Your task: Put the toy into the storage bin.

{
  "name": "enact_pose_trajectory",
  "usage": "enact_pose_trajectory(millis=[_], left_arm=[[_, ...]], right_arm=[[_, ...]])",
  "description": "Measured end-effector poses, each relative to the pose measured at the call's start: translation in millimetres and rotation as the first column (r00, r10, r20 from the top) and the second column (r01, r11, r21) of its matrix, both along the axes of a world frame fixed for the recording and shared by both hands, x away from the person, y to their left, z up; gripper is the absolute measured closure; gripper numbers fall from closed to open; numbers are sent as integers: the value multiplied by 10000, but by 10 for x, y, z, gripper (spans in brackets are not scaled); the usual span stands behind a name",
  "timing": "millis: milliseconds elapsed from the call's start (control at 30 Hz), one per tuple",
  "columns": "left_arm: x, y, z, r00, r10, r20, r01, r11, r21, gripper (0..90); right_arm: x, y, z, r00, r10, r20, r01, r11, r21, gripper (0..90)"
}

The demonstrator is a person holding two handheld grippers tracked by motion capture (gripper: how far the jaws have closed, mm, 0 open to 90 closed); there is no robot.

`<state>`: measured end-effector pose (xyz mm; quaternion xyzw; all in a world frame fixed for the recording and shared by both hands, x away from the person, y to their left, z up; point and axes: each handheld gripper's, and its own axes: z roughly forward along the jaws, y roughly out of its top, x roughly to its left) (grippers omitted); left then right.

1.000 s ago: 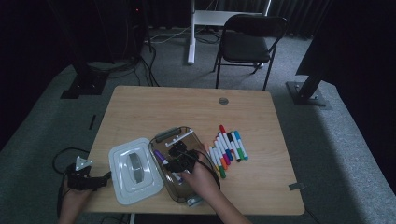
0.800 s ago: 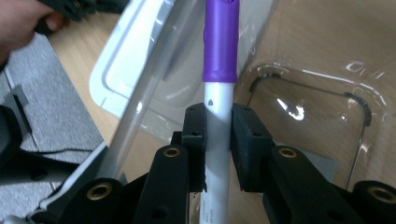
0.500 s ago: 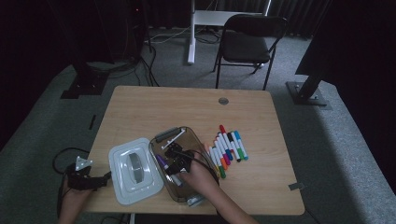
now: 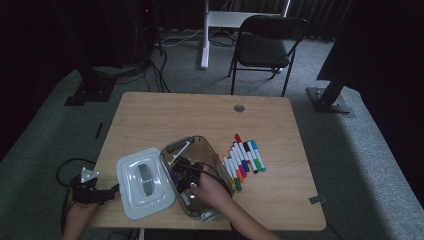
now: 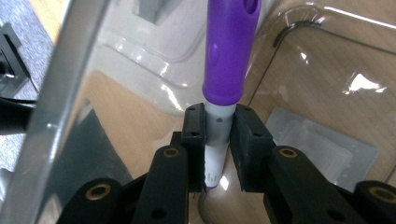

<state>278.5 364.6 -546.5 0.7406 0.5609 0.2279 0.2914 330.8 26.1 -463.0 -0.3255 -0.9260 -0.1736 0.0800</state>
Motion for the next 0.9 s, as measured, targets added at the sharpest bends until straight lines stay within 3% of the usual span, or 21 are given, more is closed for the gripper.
enact_pose_trajectory(millis=[233, 433, 600, 700, 733, 900], left_arm=[[-1, 0, 0, 10000, -3, -12, 3, 10000, 1, 7], [-2, -1, 1, 10000, -4, -5, 4, 10000, 2, 7], [-3, 0, 0, 10000, -19, -3, 19, 10000, 10, 8], [-3, 0, 0, 10000, -19, -1, 19, 10000, 9, 8], [-3, 0, 0, 10000, -18, 0, 18, 10000, 8, 8], [-4, 0, 1, 10000, -14, -2, 14, 10000, 8, 8]], right_arm=[[18, 30, -62, 9995, 24, -310, -39, 9989, -471, 738], [26, -2, -37, 9998, -172, -134, 168, 9993, -327, 687], [1, -82, 91, 9981, -187, 591, 196, 9997, -158, 645], [2, -114, 123, 9973, -241, 694, 250, 9996, -120, 632], [0, -218, 232, 9938, -457, 1013, 434, 9988, 249, 604], [-21, -351, 373, 9889, -363, 1444, 269, 9974, 664, 570]])
